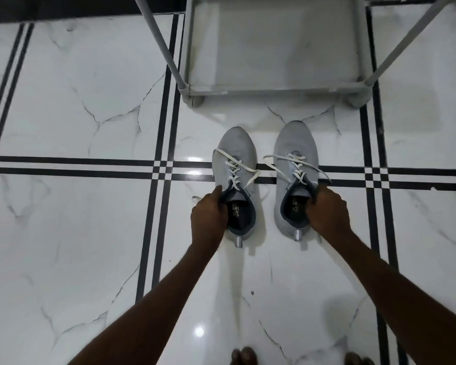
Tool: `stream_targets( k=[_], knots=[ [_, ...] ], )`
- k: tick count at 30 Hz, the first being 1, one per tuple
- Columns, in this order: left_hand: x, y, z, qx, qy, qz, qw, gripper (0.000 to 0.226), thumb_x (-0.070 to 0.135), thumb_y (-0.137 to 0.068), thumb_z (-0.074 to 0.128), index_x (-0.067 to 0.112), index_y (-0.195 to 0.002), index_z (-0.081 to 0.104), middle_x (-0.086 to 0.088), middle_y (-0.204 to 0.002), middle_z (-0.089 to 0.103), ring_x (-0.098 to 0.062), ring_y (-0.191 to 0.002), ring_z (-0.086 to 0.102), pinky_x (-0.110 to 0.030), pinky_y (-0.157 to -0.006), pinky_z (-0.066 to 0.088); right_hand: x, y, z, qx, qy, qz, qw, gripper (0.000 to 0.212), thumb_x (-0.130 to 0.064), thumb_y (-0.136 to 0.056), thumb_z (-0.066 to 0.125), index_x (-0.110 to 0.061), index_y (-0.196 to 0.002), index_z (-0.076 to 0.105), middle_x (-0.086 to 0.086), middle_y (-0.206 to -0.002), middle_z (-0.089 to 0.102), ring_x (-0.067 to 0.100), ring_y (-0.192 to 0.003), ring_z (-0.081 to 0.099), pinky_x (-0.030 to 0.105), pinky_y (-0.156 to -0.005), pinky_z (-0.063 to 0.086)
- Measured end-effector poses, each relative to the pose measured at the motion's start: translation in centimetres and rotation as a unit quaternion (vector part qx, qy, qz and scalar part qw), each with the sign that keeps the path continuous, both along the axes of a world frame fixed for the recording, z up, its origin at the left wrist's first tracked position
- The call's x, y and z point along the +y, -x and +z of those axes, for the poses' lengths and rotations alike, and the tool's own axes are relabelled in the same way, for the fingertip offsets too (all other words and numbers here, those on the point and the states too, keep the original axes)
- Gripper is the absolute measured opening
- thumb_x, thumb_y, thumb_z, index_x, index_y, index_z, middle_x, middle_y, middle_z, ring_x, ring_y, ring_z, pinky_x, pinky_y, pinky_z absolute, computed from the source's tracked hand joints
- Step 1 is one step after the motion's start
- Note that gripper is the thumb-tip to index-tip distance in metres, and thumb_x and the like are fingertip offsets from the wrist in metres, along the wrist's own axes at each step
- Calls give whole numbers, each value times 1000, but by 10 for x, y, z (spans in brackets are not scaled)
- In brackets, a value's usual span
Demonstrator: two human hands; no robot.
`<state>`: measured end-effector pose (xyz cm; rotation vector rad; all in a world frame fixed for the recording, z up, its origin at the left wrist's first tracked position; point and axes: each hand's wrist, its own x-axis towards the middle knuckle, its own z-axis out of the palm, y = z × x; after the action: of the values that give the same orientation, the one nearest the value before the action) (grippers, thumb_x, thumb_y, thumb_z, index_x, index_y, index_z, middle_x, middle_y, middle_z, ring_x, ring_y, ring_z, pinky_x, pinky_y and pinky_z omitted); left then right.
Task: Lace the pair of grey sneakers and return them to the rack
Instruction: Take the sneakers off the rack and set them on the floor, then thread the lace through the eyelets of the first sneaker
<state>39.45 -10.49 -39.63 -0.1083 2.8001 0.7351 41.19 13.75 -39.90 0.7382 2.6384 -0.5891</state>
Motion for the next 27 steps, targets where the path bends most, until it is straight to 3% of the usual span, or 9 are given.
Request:
stream_targets(
  k=[2,5,9,12,15,17,20,24,27],
  knots=[
    [-2,2,-5,10,-7,6,1000,44,10,-87,51,16,-130,56,-11,-103,70,-33,-91,65,-37,-78,48,-9,3,1,7,-27,-20,999,52,-17,-84,55,7,-128,44,29,-119,59,46,-108,56,47,-84,47],
    [-8,7,-7,31,3,1,1000,39,12,-88,52,15,-126,58,-11,-103,68,-31,-92,64,-36,-75,47,-39,10,12,91,-90,-8,992,81,-24,-80,55,5,-147,20,30,-149,33,47,-138,29,56,-107,33],
    [-29,18,-10,60,26,9,998,36,12,-88,52,11,-123,60,-13,-103,69,-33,-90,65,-39,-75,50,-105,29,16,196,-28,140,970,71,-14,-83,53,-2,-148,28,23,-154,30,41,-145,19,51,-119,19],
    [-47,27,-13,73,35,9,997,33,20,-85,48,12,-115,63,-11,-95,70,-31,-83,66,-41,-70,53,-135,50,2,193,26,249,949,60,2,-77,57,-4,-136,48,18,-142,50,38,-138,34,48,-115,31],
    [-65,40,-11,73,53,-4,996,33,39,-85,46,20,-103,65,-4,-87,71,-25,-79,66,-38,-68,54,-147,75,-10,220,24,311,924,33,-6,-78,59,-7,-110,66,11,-109,70,36,-118,52,44,-101,43],
    [-78,54,-11,83,96,-43,991,44,56,-85,43,23,-93,71,-4,-76,72,-24,-76,66,-36,-69,52,-148,85,-10,258,11,322,911,12,-13,-80,57,-9,-85,68,9,-84,70,33,-99,57,40,-86,46],
    [-94,79,8,94,130,-117,980,45,58,-85,52,21,-74,74,-1,-61,68,-24,-70,64,-29,-68,43,-147,92,-6,269,40,309,911,16,-20,-80,57,-9,-69,62,14,-67,60,32,-80,56,37,-69,46],
    [-103,101,47,-96,-82,-83,989,27,34,-92,60,15,-77,73,10,-52,64,-10,-50,66,-18,-56,48,-144,105,4,230,60,296,925,27,-33,-81,54,-16,-60,54,14,-65,63,36,-67,59,33,-58,42],
    [-109,110,56,-111,-4,-101,989,22,33,-91,61,20,-81,76,11,-51,58,-2,-47,51,-16,-50,42,-141,110,21,246,44,307,918,31,-37,-79,58,-14,-59,58,14,-63,62,34,-67,59,32,-58,43]
  ],
)
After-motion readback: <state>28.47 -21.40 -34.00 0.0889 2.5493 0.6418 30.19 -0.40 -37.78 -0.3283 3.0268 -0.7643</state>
